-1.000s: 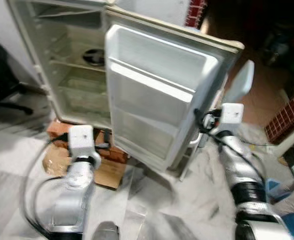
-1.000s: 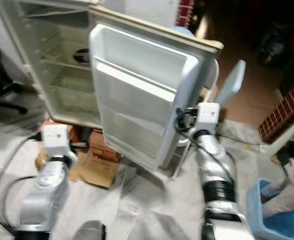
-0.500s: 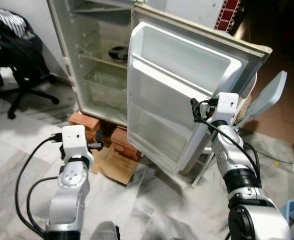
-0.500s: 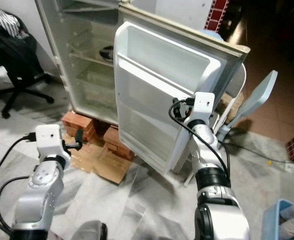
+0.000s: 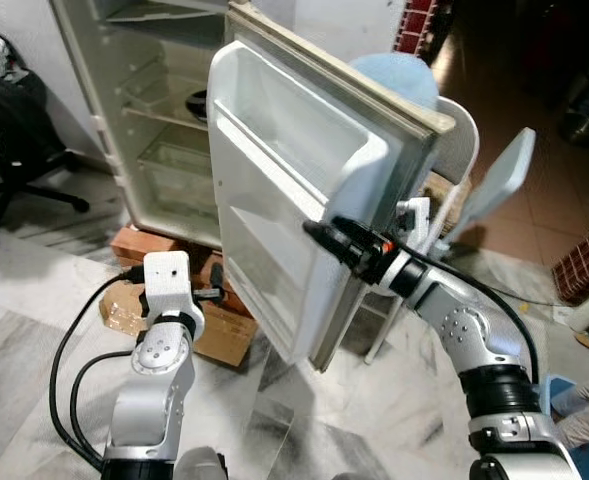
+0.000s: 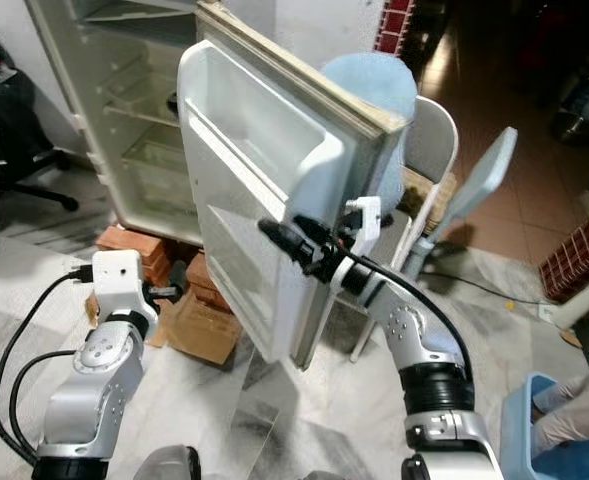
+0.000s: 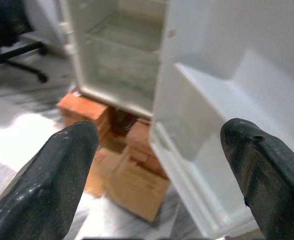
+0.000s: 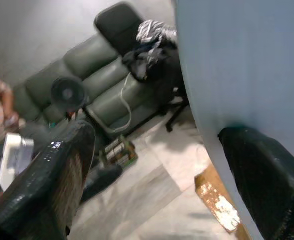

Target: Restocking fridge

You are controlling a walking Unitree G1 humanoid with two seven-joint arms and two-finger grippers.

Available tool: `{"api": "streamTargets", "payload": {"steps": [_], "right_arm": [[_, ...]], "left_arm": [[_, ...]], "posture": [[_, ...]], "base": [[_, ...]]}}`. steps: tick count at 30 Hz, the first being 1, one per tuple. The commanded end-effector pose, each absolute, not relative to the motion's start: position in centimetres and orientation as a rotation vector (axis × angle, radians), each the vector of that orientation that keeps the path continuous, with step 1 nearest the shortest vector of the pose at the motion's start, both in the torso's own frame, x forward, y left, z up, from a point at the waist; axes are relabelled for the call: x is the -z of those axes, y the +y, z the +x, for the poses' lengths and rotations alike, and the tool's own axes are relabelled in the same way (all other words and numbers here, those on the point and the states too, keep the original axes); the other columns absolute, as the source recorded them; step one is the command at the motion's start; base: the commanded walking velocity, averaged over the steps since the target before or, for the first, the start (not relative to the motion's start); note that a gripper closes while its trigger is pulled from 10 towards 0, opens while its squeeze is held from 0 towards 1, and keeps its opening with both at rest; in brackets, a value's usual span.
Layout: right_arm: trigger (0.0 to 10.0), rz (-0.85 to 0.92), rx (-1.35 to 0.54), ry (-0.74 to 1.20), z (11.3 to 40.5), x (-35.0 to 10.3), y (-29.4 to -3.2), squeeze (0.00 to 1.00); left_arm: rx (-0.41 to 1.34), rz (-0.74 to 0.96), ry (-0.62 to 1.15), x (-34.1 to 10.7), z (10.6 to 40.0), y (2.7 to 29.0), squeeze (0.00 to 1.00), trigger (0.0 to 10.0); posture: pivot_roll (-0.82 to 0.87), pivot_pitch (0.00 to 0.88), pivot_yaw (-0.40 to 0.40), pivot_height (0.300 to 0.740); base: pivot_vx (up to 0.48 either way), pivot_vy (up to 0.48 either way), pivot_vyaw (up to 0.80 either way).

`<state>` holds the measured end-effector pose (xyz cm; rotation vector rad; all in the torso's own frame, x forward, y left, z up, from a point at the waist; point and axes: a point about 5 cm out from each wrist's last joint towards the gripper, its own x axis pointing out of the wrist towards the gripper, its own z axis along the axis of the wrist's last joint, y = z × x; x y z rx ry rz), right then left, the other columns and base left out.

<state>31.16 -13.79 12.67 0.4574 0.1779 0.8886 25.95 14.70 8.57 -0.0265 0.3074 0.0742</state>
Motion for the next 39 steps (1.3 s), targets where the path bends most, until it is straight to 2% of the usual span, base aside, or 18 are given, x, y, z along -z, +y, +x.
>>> {"api": "streamTargets", "payload": {"steps": [1,2,5,9,12,13,17,18,20,21,22,23,24,25,28,31,35,39], "right_arm": [[10.0,0.298,-0.817,0.153,32.1,-13.2,-16.2,0.0],[10.0,0.196,-0.838,0.212,31.7,-12.2,-16.9,0.0],[10.0,0.114,-0.884,0.267,31.0,-11.5,-17.6,0.0],[10.0,-0.049,-1.077,0.583,27.3,-8.4,-21.1,0.0],[10.0,-0.049,-1.077,0.583,27.3,-8.4,-21.1,0.0],[10.0,-0.103,-1.084,0.627,26.9,-7.7,-21.6,0.0],[10.0,-0.449,-0.805,0.746,28.3,-4.9,-24.4,0.0],[10.0,-0.449,-0.805,0.746,28.3,-4.9,-24.4,0.0],[10.0,-0.51,-0.587,0.735,29.7,-5.0,-25.3,0.0],[10.0,-0.51,-0.587,0.735,29.7,-5.0,-25.3,0.0],[10.0,-0.507,-0.367,0.684,31.3,-5.7,-25.9,0.0],[10.0,-0.48,-0.275,0.648,32.0,-6.3,-26.0,0.0],[10.0,-0.48,-0.275,0.648,32.0,-6.3,-26.0,0.0],[10.0,-0.453,-0.194,0.603,32.7,-6.9,-26.0,0.0],[10.0,-0.29,-0.036,0.442,34.6,-9.2,-25.2,0.0],[10.0,-0.221,-0.008,0.391,35.2,-9.9,-24.8,0.0],[10.0,0.027,-0.015,0.17,37.6,-13.0,-21.4,0.0],[10.0,0.144,-0.032,0.099,38.4,-14.3,-19.6,0.0]], "left_arm": [[-0.075,-0.009,0.345,-8.2,25.8,14.8,0.0,10.0],[-0.074,-0.006,0.355,-8.1,25.7,14.9,0.0,10.0],[-0.071,-0.002,0.368,-8.0,25.6,14.9,0.0,10.0],[-0.039,-0.006,0.438,-7.4,25.0,14.7,0.0,10.0],[-0.039,-0.006,0.438,-7.4,25.0,14.7,0.0,10.0],[-0.033,-0.005,0.447,-7.3,24.9,14.7,0.0,10.0],[-0.02,0.011,0.451,-7.2,25.0,14.5,0.0,10.0],[-0.02,0.011,0.451,-7.2,25.0,14.5,0.0,10.0],[-0.034,0.011,0.446,-7.3,25.0,14.6,0.0,10.0],[-0.034,0.011,0.446,-7.3,25.0,14.6,0.0,10.0],[-0.045,0.013,0.45,-7.3,25.0,14.8,0.0,10.0],[-0.046,0.014,0.455,-7.3,25.0,14.8,0.0,10.0],[-0.046,0.014,0.455,-7.3,25.0,14.8,0.0,10.0],[-0.046,0.016,0.459,-7.3,25.0,14.9,0.0,10.0],[-0.042,0.021,0.463,-7.3,25.1,14.8,0.0,10.0],[-0.042,0.022,0.464,-7.3,25.1,14.8,0.0,10.0],[-0.148,-0.025,0.579,-6.0,24.3,16.5,0.0,10.0],[-0.107,0.062,0.582,-5.4,23.8,17.8,0.0,10.0]], "posture": [[0.09,0.0,-0.07,0.74],[0.09,0.0,-0.07,0.74],[0.09,0.0,-0.069,0.74],[0.1,0.0,-0.072,0.74],[0.1,0.0,-0.072,0.74],[0.1,0.0,-0.073,0.74],[0.11,0.0,-0.073,0.74],[0.11,0.0,-0.073,0.74],[0.11,0.0,-0.073,0.74],[0.11,0.0,-0.073,0.74],[0.11,0.0,-0.072,0.74],[0.11,0.0,-0.073,0.74],[0.11,0.0,-0.073,0.74],[0.11,0.0,-0.073,0.74],[0.12,0.0,-0.074,0.74],[0.12,0.0,-0.074,0.74],[0.12,0.0,-0.072,0.74],[0.12,0.0,-0.071,0.74]], "base": [[0.0,0.0,0.0],[0.0,0.0,0.0],[0.0,0.0,0.0],[0.0,0.0,0.0],[0.0,0.0,0.0],[0.0,0.0,0.0],[0.0,0.0,0.0],[0.0,0.0,0.0],[0.0,0.0,0.0],[0.0,0.0,0.0],[0.0,0.0,0.0],[0.0,0.0,0.0],[0.0,0.0,0.0],[0.0,0.0,0.0],[0.0,0.0,0.0],[0.0,0.0,0.0],[0.0,0.0,0.0],[0.0,0.0,0.0]]}}
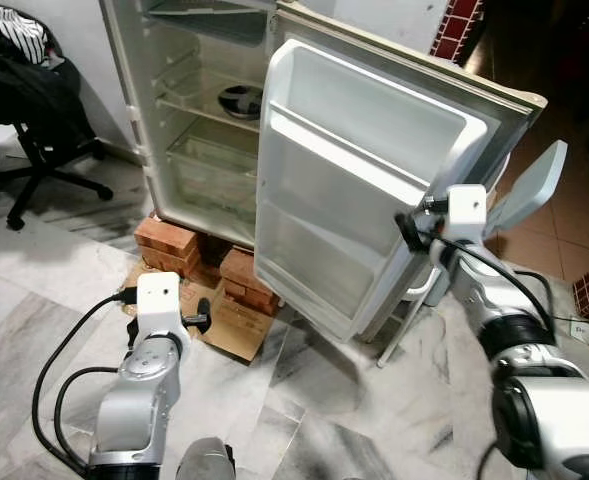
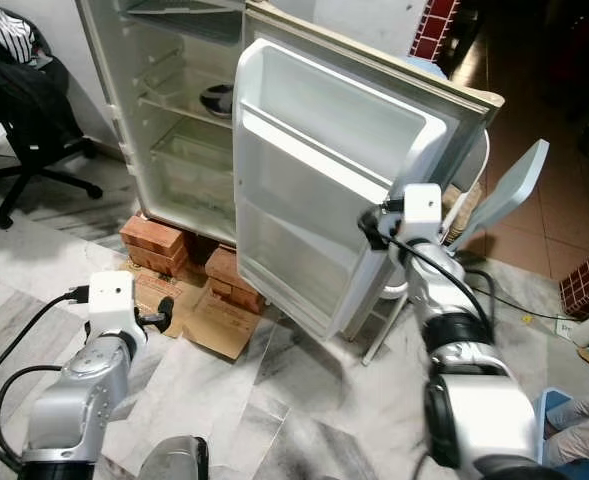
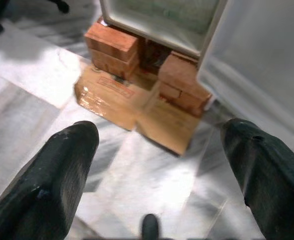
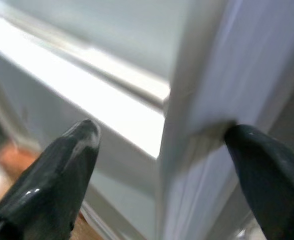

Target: Restocking fridge

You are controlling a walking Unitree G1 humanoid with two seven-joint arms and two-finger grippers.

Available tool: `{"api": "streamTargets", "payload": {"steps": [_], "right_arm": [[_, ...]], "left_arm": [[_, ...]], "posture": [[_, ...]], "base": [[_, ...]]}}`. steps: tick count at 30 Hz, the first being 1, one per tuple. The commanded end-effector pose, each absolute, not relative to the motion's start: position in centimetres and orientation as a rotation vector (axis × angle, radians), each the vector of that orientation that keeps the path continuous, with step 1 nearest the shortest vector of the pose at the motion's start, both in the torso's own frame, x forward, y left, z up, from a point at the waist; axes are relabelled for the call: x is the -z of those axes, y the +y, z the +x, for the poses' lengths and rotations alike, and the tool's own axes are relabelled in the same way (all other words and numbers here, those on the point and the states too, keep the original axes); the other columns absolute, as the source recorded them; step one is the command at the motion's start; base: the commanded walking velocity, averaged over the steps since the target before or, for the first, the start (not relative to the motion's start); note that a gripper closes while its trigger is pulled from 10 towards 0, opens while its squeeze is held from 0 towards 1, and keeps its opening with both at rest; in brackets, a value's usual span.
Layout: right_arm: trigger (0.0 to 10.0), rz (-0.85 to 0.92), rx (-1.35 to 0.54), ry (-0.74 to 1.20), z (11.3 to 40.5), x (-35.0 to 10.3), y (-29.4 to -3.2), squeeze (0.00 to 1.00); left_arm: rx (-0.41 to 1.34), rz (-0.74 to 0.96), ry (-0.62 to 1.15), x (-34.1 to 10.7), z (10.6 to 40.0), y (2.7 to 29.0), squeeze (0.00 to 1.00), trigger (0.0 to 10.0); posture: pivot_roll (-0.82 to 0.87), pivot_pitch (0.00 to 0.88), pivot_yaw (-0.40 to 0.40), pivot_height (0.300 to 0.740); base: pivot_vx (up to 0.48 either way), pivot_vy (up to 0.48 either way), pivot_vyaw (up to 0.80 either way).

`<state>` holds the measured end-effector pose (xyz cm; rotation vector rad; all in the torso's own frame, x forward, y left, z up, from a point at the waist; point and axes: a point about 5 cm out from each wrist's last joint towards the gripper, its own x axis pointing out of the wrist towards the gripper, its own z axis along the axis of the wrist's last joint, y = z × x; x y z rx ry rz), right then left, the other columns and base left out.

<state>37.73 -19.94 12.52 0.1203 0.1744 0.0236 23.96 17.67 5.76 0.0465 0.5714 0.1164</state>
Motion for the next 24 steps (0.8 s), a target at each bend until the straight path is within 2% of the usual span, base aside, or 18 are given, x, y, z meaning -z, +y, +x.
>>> {"api": "streamTargets", "payload": {"steps": [1,4,5,6,8,9,10,11,14,15,17,18,21,23,24], "right_arm": [[10.0,0.156,-0.029,0.093,38.5,-14.4,-19.4,0.0],[10.0,0.253,-0.063,0.062,38.8,-14.8,-17.9,0.0],[10.0,0.313,-0.132,0.05,38.8,-14.9,-16.8,0.0],[10.0,0.313,-0.132,0.05,38.8,-14.9,-16.8,0.0],[10.0,0.529,-0.557,0.015,37.6,-16.1,-12.9,0.0],[10.0,0.529,-0.557,0.015,37.6,-16.1,-12.9,0.0],[10.0,0.497,-0.824,-0.003,35.5,-16.7,-11.7,0.0],[10.0,0.457,-0.909,0.019,34.5,-16.4,-11.6,0.0],[10.0,0.384,-0.974,0.113,33.3,-15.0,-12.4,0.0],[10.0,0.316,-1.009,0.156,32.4,-14.0,-13.3,0.0],[10.0,0.04,-1.117,0.419,28.6,-9.5,-18.4,0.0],[10.0,0.04,-1.117,0.419,28.6,-9.5,-18.4,0.0],[10.0,-0.099,-1.125,0.665,25.6,-6.6,-23.0,0.0],[10.0,-0.269,-1.08,0.863,23.8,-4.8,-26.4,0.0],[10.0,-0.269,-1.08,0.863,23.8,-4.8,-26.4,0.0]], "left_arm": [[-0.106,0.077,0.583,-5.3,23.7,18.0,0.0,10.0],[-0.072,0.131,0.609,-4.6,23.2,18.5,0.0,10.0],[-0.059,0.14,0.618,-4.5,23.1,18.5,0.0,10.0],[-0.059,0.14,0.618,-4.5,23.1,18.5,0.0,10.0],[-0.048,0.148,0.615,-4.5,23.3,18.4,0.0,10.0],[-0.048,0.148,0.615,-4.5,23.3,18.4,0.0,10.0],[-0.035,0.165,0.61,-4.6,23.3,18.3,0.0,10.0],[-0.03,0.173,0.608,-4.6,23.4,18.2,0.0,10.0],[-0.015,0.189,0.602,-4.6,23.4,18.1,0.0,10.0],[-0.005,0.196,0.603,-4.6,23.3,18.1,0.0,10.0],[0.008,0.209,0.608,-4.6,23.2,18.0,0.0,10.0],[0.008,0.209,0.608,-4.6,23.2,18.0,0.0,10.0],[0.02,0.212,0.612,-4.5,23.3,18.0,0.0,10.0],[0.038,0.223,0.612,-4.5,23.4,17.8,0.0,10.0],[0.038,0.223,0.612,-4.5,23.4,17.8,0.0,10.0]], "posture": [[0.12,0.0,-0.071,0.74],[0.13,0.0,-0.072,0.74],[0.13,0.0,-0.074,0.74],[0.13,0.0,-0.074,0.74],[0.13,0.0,-0.075,0.74],[0.13,0.0,-0.075,0.74],[0.13,0.0,-0.076,0.74],[0.13,0.0,-0.076,0.74],[0.13,0.0,-0.08,0.74],[0.13,0.0,-0.08,0.74],[0.12,0.0,-0.078,0.74],[0.12,0.0,-0.078,0.74],[0.11,0.0,-0.075,0.74],[0.1,0.0,-0.07,0.74],[0.1,0.0,-0.07,0.74]], "base": [[0.0,0.0,0.0],[0.0,0.0,0.0],[0.0,0.0,0.0],[0.0,0.0,0.0],[0.0,0.0,0.0],[0.0,0.0,0.0],[0.0,0.0,0.0],[0.0,0.0,0.0],[0.0,0.0,0.0],[0.0,0.0,0.0],[0.0,0.0,0.0],[0.0,0.0,0.0],[0.0,0.0,0.0],[0.0,0.0,0.0],[0.0,0.0,0.0]]}}
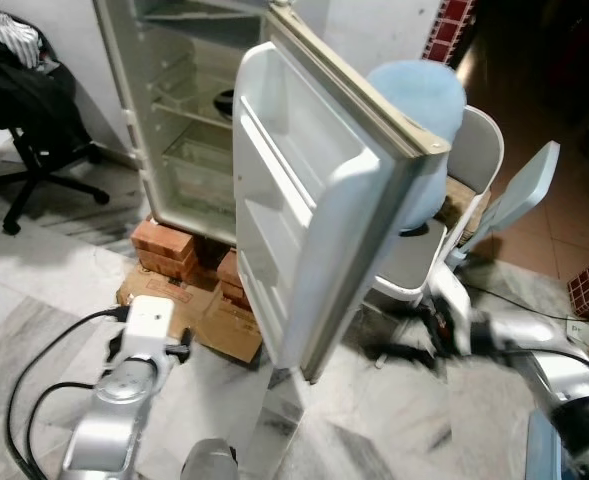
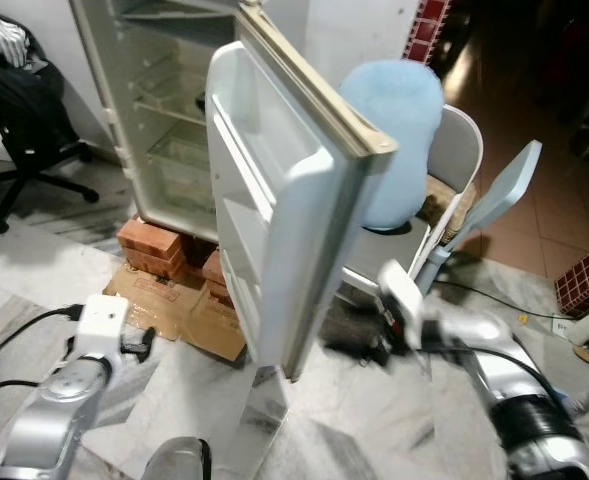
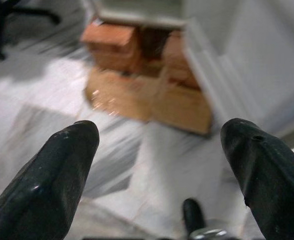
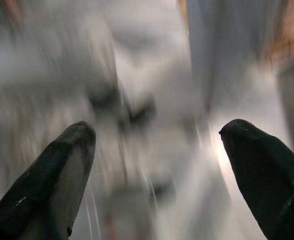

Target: Restocking fridge

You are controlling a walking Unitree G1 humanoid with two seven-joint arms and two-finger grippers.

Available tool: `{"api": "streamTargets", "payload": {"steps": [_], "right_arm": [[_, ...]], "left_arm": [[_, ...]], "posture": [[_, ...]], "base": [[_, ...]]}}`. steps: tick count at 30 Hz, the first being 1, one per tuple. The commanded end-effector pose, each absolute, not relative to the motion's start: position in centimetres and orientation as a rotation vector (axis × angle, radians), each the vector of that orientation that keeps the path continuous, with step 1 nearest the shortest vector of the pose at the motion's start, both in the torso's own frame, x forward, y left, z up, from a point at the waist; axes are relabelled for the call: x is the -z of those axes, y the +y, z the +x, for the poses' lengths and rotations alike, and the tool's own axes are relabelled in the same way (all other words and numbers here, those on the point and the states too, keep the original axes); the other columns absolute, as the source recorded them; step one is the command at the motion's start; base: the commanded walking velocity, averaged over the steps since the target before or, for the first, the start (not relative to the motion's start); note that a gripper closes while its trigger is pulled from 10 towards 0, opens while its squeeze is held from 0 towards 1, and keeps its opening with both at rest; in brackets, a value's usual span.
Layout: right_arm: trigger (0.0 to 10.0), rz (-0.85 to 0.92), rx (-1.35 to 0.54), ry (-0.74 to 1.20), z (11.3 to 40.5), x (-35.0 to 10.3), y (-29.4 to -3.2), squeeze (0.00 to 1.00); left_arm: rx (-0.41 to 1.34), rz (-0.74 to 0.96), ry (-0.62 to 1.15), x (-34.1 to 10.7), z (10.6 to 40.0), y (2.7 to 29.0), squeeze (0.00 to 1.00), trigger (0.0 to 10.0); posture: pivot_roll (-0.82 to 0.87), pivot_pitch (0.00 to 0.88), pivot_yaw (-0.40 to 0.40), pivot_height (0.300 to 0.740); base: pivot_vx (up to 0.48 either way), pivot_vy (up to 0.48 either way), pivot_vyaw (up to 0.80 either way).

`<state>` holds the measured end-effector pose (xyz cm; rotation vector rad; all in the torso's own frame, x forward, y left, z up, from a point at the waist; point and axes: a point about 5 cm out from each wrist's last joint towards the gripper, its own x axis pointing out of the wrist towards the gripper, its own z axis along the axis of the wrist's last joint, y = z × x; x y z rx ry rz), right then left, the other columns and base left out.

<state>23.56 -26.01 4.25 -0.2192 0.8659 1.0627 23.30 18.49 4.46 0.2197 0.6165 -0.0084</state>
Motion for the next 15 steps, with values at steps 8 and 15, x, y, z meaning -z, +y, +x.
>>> {"api": "streamTargets", "payload": {"steps": [8,15], "right_arm": [[10.0,-0.613,-0.376,0.622,32.1,-7.8,-27.7,0.0],[10.0,-0.251,-0.302,0.226,36.7,-12.2,-20.8,0.0]], "left_arm": [[0.062,0.251,0.608,-4.5,23.6,17.7,0.0,10.0],[0.064,0.273,0.6,-4.6,23.7,17.8,0.0,10.0]], "posture": [[0.12,0.0,-0.062,0.74],[0.13,0.0,-0.066,0.74]], "base": [[0.0,0.0,0.0],[0.0,0.0,0.0]]}}
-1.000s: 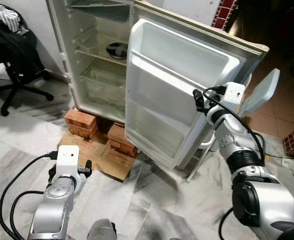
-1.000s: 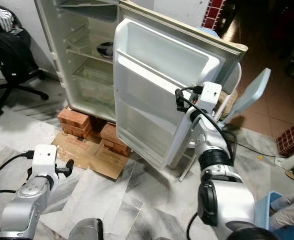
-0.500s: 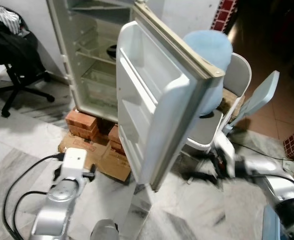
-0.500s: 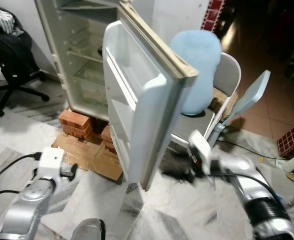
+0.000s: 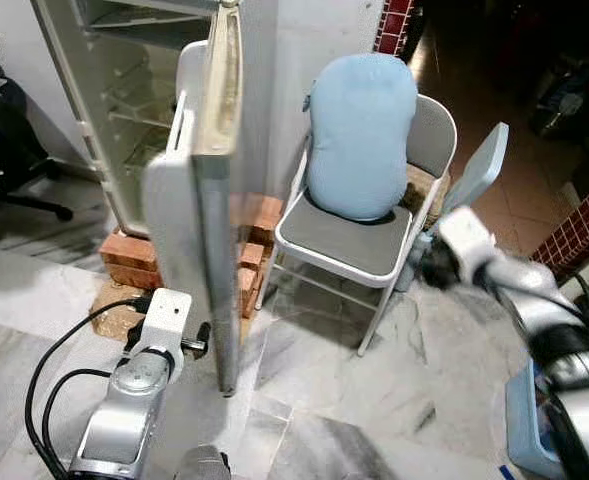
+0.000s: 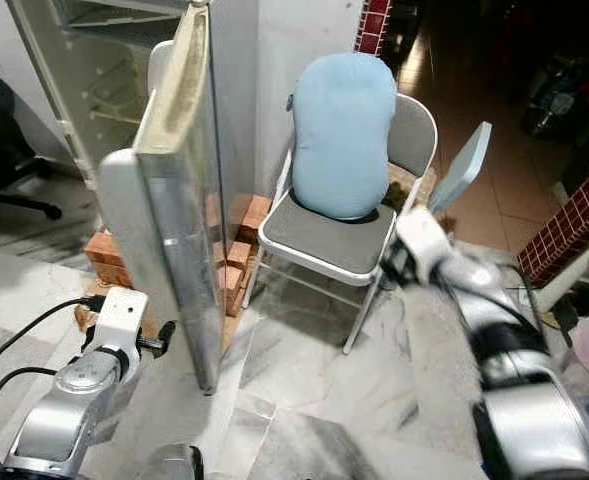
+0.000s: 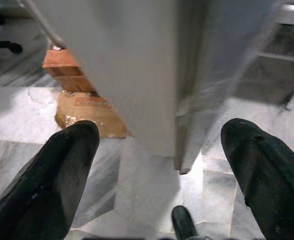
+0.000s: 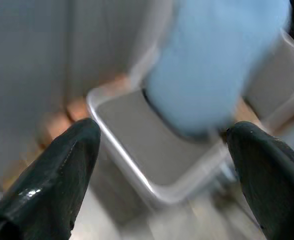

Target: Restocking fridge

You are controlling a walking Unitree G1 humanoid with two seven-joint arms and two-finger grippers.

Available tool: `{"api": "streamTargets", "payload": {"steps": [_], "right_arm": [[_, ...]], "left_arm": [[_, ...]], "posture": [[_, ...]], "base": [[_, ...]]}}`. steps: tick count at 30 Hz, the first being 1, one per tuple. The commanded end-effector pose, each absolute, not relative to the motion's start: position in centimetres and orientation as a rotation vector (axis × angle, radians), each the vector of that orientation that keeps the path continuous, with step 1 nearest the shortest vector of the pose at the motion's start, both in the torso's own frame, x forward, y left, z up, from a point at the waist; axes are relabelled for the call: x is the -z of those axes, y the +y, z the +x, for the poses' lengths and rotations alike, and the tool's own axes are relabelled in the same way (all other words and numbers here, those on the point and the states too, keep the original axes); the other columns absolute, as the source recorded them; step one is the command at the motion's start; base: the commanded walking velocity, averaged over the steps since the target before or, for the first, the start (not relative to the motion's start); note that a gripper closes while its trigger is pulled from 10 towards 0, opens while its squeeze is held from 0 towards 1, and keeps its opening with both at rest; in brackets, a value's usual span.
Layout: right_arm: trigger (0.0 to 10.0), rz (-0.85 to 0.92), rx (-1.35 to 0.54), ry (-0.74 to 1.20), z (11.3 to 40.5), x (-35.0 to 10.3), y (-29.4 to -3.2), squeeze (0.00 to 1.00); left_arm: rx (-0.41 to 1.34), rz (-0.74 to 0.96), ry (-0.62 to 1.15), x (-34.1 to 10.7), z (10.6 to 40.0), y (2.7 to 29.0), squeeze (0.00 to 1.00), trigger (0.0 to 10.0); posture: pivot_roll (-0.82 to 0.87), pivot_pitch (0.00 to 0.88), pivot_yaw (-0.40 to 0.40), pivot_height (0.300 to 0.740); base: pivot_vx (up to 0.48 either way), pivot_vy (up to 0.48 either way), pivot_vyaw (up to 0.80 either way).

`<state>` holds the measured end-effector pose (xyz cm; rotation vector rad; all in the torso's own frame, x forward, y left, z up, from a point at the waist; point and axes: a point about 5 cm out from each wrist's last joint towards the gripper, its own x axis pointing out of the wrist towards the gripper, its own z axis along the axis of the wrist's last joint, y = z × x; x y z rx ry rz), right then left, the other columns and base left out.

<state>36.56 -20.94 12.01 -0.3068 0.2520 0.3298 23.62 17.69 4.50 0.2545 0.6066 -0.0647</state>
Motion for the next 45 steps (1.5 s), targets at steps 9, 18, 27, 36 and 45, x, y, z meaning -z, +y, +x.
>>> {"api": "streamTargets", "payload": {"steps": [9,18,27,36,45], "right_arm": [[10.0,-0.044,-0.296,0.148,37.0,-11.7,-15.4,0.0],[10.0,-0.003,-0.206,0.097,36.3,-11.5,-16.9,0.0],[10.0,-0.006,-0.182,0.118,35.1,-10.3,-17.8,0.0],[10.0,-0.005,-0.212,0.124,34.4,-9.6,-17.1,0.0],[10.0,0.075,-0.105,0.074,33.0,-9.4,-18.3,0.0]], "left_arm": [[0.067,0.275,0.521,-5.4,24.7,17.6,0.0,10.0],[-0.318,0.333,0.334,-8.6,30.8,25.6,0.0,10.0],[-0.763,0.3,0.266,-10.8,28.4,33.6,0.0,10.0],[-0.555,0.265,0.176,-8.4,27.1,27.8,0.0,10.0],[-0.244,0.181,0.057,-9.3,27.3,21.3,0.0,10.0]], "posture": [[0.13,0.0,-0.065,0.74],[0.11,0.0,-0.073,0.74],[0.1,0.0,-0.053,0.74],[0.11,0.0,-0.062,0.74],[0.09,0.0,-0.053,0.74]], "base": [[0.0,0.0,0.0],[0.0,0.0,0.0],[0.0,0.0,0.0],[0.0,0.0,0.0],[0.0,0.157,0.0]]}}
